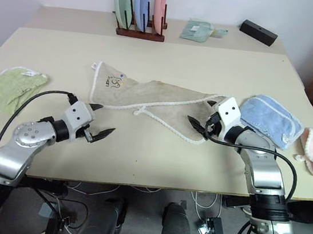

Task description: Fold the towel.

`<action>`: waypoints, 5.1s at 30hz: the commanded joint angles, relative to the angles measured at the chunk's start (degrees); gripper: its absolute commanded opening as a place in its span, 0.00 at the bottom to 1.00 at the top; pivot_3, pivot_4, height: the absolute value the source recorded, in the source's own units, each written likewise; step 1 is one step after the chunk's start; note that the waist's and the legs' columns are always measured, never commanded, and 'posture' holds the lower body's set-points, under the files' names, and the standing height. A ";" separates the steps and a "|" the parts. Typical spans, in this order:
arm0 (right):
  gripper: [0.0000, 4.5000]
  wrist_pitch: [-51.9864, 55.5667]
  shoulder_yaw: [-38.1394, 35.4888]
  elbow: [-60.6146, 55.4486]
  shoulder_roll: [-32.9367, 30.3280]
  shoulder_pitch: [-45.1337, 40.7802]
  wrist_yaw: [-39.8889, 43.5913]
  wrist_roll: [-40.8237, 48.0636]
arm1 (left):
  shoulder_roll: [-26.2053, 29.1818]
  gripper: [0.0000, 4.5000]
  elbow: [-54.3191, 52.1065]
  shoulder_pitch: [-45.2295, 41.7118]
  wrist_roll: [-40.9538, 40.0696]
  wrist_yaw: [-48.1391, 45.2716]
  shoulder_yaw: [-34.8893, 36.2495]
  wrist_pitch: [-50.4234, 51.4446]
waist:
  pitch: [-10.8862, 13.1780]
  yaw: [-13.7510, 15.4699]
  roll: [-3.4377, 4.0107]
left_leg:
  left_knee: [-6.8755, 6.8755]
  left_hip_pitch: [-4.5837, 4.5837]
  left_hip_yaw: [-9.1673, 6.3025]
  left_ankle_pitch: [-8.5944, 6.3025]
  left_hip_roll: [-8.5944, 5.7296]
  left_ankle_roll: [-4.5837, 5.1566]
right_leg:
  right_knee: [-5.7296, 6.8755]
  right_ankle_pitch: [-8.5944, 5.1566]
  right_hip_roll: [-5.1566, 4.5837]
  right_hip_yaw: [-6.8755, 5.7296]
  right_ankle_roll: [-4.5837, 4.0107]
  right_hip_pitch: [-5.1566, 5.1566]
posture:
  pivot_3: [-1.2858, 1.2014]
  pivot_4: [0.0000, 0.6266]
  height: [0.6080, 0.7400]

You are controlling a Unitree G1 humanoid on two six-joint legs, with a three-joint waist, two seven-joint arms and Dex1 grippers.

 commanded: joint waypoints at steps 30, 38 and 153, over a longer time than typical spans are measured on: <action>1.00 1.44 -0.86 -8.08 0.16 3.82 -5.45 -0.11 | 1.84 0.02 32.65 -18.78 14.43 5.33 -3.14 -15.06 | -0.03 -0.19 0.04 | 0.07 0.05 0.00 0.00 0.01 0.02 | 0.23 0.00 0.04 0.00 0.03 -0.02 | 0.52 0.24 1.00; 1.00 -8.16 3.96 2.76 -10.74 -4.09 -3.31 -12.97 | 5.59 0.02 19.40 -10.89 9.18 1.23 3.11 -12.54 | -0.01 -0.32 0.06 | 0.06 0.02 0.02 0.00 0.03 0.01 | 0.24 0.00 0.04 0.03 0.03 -0.11 | 0.52 0.24 1.00; 0.65 -30.16 8.71 32.71 -17.70 -24.41 5.46 -22.31 | 2.47 0.86 43.16 -24.67 -2.75 4.45 13.61 -9.76 | 0.19 -1.29 0.19 | 0.24 -0.43 0.29 0.10 -0.05 -0.12 | 0.89 0.10 -0.13 0.16 0.07 -0.88 | 0.52 0.24 1.00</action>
